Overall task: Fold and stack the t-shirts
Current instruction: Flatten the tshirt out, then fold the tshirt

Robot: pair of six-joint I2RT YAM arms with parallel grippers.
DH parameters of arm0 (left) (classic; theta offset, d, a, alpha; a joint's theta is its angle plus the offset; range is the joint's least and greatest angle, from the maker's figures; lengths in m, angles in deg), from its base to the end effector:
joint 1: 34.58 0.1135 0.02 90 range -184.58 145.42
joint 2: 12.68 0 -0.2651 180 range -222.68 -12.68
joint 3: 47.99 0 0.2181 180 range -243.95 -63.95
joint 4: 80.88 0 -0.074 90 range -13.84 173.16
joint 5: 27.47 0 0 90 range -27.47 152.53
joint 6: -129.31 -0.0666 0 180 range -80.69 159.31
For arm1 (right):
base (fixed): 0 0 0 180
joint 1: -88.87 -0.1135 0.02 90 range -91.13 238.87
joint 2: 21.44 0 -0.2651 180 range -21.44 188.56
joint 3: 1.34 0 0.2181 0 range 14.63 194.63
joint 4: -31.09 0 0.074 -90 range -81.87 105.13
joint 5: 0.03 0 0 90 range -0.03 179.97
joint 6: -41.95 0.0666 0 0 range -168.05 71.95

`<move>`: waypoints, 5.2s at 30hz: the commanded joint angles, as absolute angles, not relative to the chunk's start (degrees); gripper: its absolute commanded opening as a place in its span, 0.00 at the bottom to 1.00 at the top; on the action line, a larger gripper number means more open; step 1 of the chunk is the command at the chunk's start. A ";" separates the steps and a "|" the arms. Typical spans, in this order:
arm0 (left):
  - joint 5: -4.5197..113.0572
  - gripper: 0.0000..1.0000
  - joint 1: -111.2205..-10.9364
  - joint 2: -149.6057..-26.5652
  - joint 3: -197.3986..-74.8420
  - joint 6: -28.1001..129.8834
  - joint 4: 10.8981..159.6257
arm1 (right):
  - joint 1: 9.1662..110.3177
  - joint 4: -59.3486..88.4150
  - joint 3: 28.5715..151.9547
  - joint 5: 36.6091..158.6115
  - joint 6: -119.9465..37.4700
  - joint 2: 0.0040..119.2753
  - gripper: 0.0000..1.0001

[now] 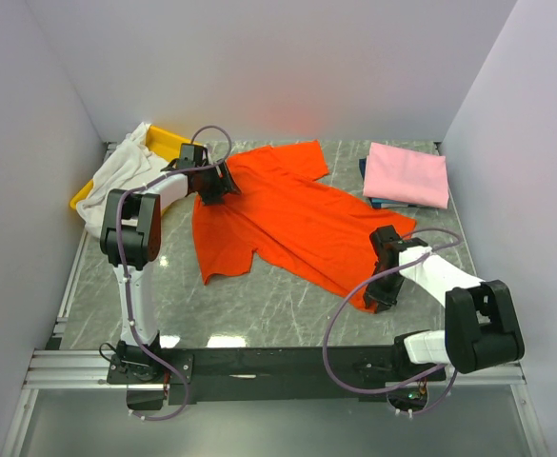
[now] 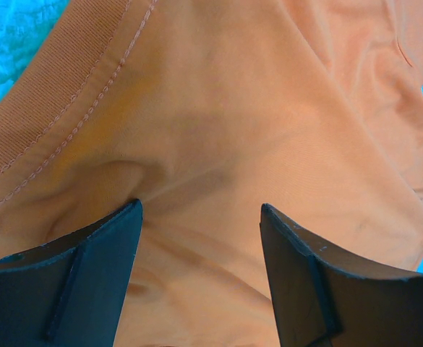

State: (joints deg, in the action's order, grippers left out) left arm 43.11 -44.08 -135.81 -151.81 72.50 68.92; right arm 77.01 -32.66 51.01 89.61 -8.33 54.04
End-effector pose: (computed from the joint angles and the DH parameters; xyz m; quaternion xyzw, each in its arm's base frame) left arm 0.4496 -0.0977 0.1593 -0.1327 0.9171 -0.2715 0.2601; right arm 0.1584 0.0328 0.1441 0.2407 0.9702 0.0090 0.0259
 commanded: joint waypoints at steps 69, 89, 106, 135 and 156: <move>50.84 0.43 -45.83 -93.36 -102.62 76.75 54.24 | 75.86 -32.16 52.33 94.19 -12.11 60.30 0.08; 55.76 0.00 -45.30 -96.09 -105.60 74.38 51.71 | 75.95 -33.73 53.04 94.01 -12.28 58.36 0.04; 58.66 0.00 -34.75 -81.42 -117.21 71.92 35.63 | 74.02 -42.17 55.94 94.36 -14.04 54.32 0.00; 69.13 0.00 -30.18 -77.19 -126.62 66.47 26.73 | 60.57 -44.46 52.42 102.36 -7.36 49.76 0.00; 60.42 0.00 -39.24 -89.13 -133.20 67.35 37.28 | 68.55 -42.79 52.60 103.77 -8.41 47.82 0.00</move>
